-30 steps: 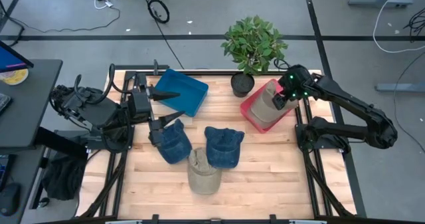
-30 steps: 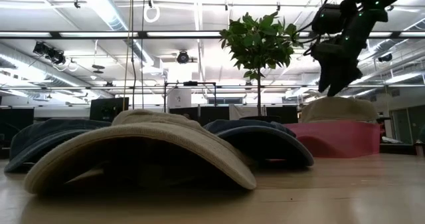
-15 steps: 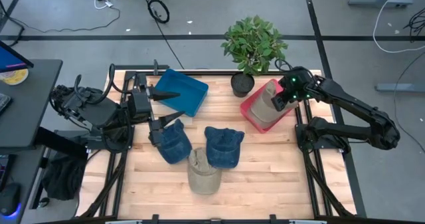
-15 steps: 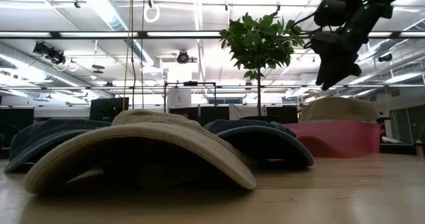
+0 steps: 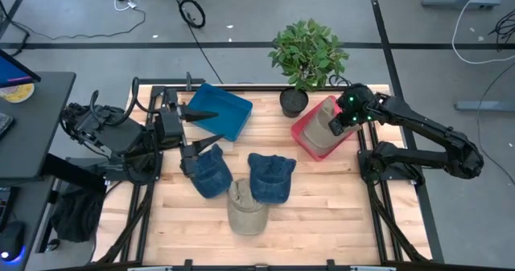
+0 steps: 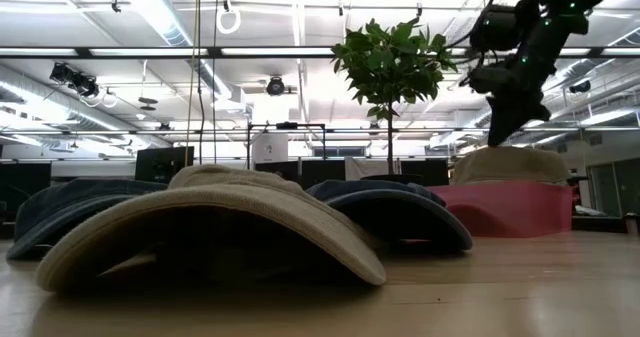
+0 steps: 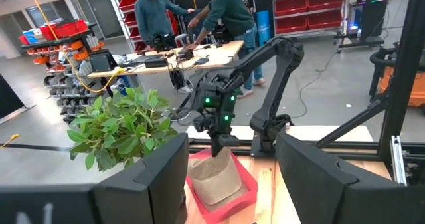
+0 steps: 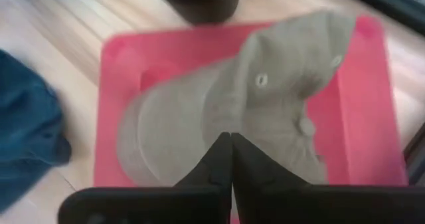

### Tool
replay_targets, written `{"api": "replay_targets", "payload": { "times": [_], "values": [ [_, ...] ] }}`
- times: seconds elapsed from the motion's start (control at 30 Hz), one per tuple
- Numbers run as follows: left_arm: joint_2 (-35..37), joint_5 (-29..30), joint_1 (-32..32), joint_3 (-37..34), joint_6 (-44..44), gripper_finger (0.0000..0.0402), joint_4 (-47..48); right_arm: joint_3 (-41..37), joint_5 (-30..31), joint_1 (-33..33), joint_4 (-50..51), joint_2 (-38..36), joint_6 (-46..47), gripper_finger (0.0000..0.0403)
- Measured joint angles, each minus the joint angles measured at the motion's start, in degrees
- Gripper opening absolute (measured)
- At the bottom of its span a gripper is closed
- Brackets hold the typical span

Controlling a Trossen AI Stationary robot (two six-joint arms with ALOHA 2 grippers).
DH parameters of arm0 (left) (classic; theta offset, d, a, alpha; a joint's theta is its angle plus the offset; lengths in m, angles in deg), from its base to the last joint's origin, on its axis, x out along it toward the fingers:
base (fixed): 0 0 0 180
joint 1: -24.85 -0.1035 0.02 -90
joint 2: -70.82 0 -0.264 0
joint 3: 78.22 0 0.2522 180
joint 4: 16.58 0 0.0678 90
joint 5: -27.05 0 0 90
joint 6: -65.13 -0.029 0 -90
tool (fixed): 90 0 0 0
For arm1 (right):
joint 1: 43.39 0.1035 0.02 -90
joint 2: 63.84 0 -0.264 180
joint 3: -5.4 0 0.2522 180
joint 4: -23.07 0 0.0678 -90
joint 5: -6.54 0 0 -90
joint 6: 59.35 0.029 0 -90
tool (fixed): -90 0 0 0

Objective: Pick & Place hat
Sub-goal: Put the left brown cap into the red bin

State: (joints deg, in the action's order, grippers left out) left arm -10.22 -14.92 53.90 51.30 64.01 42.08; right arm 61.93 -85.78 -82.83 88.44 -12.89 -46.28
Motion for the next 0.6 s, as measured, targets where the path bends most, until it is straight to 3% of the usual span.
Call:
{"api": "replay_targets", "payload": {
  "times": [0.23, 0.6],
  "values": [
    [0.0, 0.0, 0.01, -0.02, 0.0, 0.0231, -0.03, -7.94, 0.39, -0.02, -3.41, 0.73, 4.18, 0.0002],
    [0.0, 0.44, -0.01, -0.02, -0.2, 0.0231, -0.03, -8.34, 0.37, -0.02, -6.56, 1.8, 7.4, 0.0001]
  ]
}}
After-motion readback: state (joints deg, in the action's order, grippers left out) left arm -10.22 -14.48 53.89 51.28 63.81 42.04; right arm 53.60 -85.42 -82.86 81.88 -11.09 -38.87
